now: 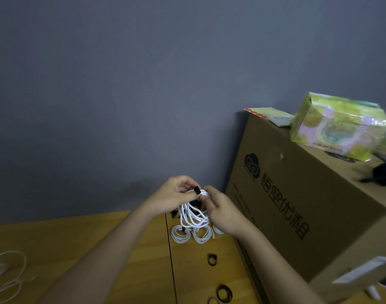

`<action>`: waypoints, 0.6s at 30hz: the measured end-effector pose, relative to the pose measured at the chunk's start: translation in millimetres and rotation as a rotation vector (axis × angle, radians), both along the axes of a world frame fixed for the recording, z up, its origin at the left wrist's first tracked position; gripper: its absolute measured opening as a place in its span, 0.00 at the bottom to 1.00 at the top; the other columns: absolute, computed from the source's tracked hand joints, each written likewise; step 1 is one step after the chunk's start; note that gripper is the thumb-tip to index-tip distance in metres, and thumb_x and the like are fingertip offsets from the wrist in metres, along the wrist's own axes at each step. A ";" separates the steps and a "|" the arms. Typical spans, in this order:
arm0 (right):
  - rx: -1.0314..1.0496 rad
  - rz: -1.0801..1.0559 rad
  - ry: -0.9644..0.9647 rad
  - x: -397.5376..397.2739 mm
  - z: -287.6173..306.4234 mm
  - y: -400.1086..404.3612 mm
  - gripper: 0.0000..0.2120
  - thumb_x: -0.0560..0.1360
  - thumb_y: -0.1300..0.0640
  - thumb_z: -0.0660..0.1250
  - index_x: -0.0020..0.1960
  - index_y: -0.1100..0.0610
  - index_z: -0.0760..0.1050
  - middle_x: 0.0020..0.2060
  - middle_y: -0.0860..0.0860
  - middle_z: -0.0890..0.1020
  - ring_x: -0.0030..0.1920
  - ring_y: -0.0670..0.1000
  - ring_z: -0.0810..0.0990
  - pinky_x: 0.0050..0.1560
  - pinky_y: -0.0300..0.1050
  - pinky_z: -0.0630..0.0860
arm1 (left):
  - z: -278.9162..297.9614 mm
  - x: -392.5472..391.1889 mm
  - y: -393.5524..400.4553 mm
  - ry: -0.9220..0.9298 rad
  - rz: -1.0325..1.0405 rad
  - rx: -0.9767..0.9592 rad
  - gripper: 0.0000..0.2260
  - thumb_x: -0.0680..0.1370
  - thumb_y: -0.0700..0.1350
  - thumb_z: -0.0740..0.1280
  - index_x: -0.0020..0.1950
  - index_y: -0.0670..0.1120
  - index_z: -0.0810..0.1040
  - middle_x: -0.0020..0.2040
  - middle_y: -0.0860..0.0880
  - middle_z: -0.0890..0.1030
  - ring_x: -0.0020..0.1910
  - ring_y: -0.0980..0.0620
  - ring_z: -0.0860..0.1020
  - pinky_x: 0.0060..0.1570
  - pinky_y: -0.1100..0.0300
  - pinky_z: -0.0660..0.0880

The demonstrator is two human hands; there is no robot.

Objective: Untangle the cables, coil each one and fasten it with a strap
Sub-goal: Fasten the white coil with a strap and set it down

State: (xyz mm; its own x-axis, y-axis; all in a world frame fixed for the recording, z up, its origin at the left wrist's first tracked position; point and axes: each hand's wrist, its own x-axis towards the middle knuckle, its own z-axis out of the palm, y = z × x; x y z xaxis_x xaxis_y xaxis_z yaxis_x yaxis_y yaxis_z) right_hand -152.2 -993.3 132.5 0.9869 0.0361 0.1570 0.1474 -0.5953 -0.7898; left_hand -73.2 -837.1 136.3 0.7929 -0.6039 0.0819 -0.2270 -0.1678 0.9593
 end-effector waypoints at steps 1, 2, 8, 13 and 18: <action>0.009 -0.003 -0.001 0.4 -0.7 1.0 0.08 0.82 0.54 0.56 0.49 0.46 0.72 0.35 0.49 0.78 0.32 0.44 0.74 0.32 0.42 0.71 | -1.1 -0.3 0.6 0.014 -0.002 -0.006 0.06 0.74 0.41 0.71 0.48 0.50 0.79 0.49 0.48 0.84 0.50 0.51 0.83 0.53 0.58 0.78; 0.017 -0.005 0.000 1.1 -0.9 1.8 0.07 0.82 0.54 0.56 0.50 0.47 0.72 0.36 0.50 0.79 0.32 0.46 0.74 0.33 0.44 0.71 | -1.1 -0.5 1.4 0.026 -0.002 -0.011 0.06 0.74 0.42 0.71 0.48 0.50 0.78 0.50 0.46 0.83 0.50 0.49 0.83 0.56 0.53 0.78; 0.080 0.018 0.019 -3.8 -11.7 9.6 0.08 0.82 0.55 0.55 0.55 0.52 0.72 0.34 0.48 0.76 0.31 0.46 0.72 0.33 0.46 0.68 | -9.4 -1.6 3.8 0.093 -0.007 -0.034 0.05 0.67 0.48 0.72 0.41 0.54 0.79 0.49 0.47 0.83 0.46 0.48 0.84 0.57 0.44 0.77; 0.098 0.021 0.049 -10.4 -18.3 8.9 0.09 0.83 0.55 0.54 0.55 0.48 0.72 0.31 0.41 0.77 0.29 0.39 0.72 0.32 0.36 0.68 | -16.6 -4.0 4.5 0.094 -0.022 -0.007 0.05 0.69 0.45 0.74 0.42 0.53 0.80 0.47 0.49 0.82 0.44 0.52 0.81 0.54 0.49 0.77; 0.052 0.037 0.081 -15.2 -26.3 12.9 0.12 0.83 0.53 0.52 0.54 0.55 0.73 0.32 0.43 0.73 0.28 0.39 0.70 0.33 0.37 0.66 | -18.7 -8.1 11.0 0.165 -0.068 0.052 0.08 0.70 0.45 0.74 0.46 0.49 0.78 0.46 0.49 0.81 0.44 0.54 0.79 0.50 0.57 0.73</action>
